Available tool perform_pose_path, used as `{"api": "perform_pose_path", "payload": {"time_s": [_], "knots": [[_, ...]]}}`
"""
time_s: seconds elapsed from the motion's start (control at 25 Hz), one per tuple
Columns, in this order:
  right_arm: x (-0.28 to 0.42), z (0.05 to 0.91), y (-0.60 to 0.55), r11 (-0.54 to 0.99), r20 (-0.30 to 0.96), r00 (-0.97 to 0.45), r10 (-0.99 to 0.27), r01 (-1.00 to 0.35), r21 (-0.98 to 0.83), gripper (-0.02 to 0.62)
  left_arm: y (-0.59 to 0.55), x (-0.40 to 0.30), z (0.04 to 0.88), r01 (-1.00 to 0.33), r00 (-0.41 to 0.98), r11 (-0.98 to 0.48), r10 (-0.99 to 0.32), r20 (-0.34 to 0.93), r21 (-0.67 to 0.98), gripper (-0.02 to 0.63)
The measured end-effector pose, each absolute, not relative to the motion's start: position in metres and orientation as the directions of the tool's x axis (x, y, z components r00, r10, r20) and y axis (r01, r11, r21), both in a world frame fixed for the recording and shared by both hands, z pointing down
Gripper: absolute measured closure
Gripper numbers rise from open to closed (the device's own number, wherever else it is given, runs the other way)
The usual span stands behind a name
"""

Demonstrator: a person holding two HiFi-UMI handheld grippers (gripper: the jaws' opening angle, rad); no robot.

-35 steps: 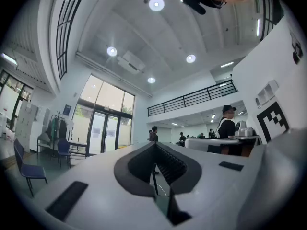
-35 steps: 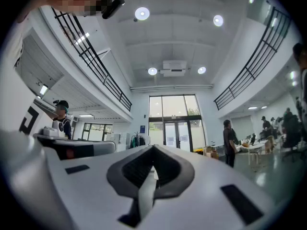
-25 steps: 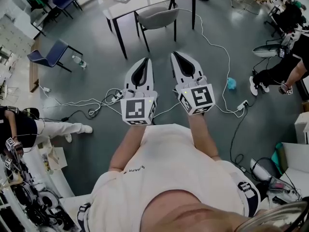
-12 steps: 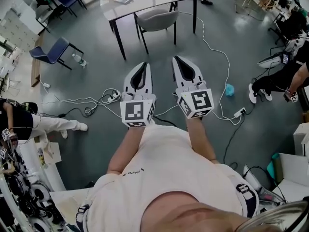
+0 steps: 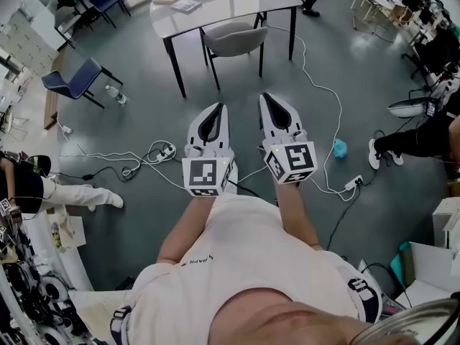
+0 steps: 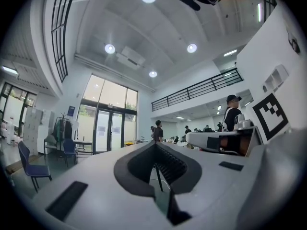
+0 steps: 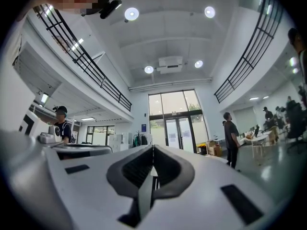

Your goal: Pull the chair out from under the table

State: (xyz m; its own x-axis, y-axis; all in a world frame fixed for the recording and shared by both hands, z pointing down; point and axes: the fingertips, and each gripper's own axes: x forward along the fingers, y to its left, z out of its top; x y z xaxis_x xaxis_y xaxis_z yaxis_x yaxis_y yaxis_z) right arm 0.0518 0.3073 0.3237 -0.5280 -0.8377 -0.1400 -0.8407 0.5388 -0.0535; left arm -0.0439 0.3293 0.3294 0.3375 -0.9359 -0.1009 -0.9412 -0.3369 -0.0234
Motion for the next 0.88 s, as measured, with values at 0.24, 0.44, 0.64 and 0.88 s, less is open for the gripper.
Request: {"api": "perform_pose_path", "payload": {"time_s": [0.24, 0.44, 0.64, 0.88], "knots": [[0.040, 0.335, 0.231, 0.540, -0.102, -0.535, -0.839, -0.842, -0.021, 0.581, 0.245, -0.049, 0.336, -0.940, 0.338, -0.341, -0.934, -0.114, 0.007, 0.601], [0.032, 0.334, 0.154, 0.519, -0.086, -0.515, -0.853, -0.854, -0.033, 0.581, 0.171, -0.064, 0.336, -0.939, 0.340, -0.343, -0.935, -0.097, 0.014, 0.603], [0.014, 0.325, 0.073, 0.503, -0.072, -0.501, -0.863, -0.864, -0.024, 0.581, 0.087, -0.081, 0.329, -0.932, 0.360, -0.361, -0.930, -0.067, 0.004, 0.601], [-0.008, 0.328, -0.009, 0.491, -0.030, -0.491, -0.871, -0.871, -0.003, 0.581, 0.006, -0.098, 0.330, -0.908, 0.417, -0.418, -0.908, -0.035, 0.034, 0.601]]}}
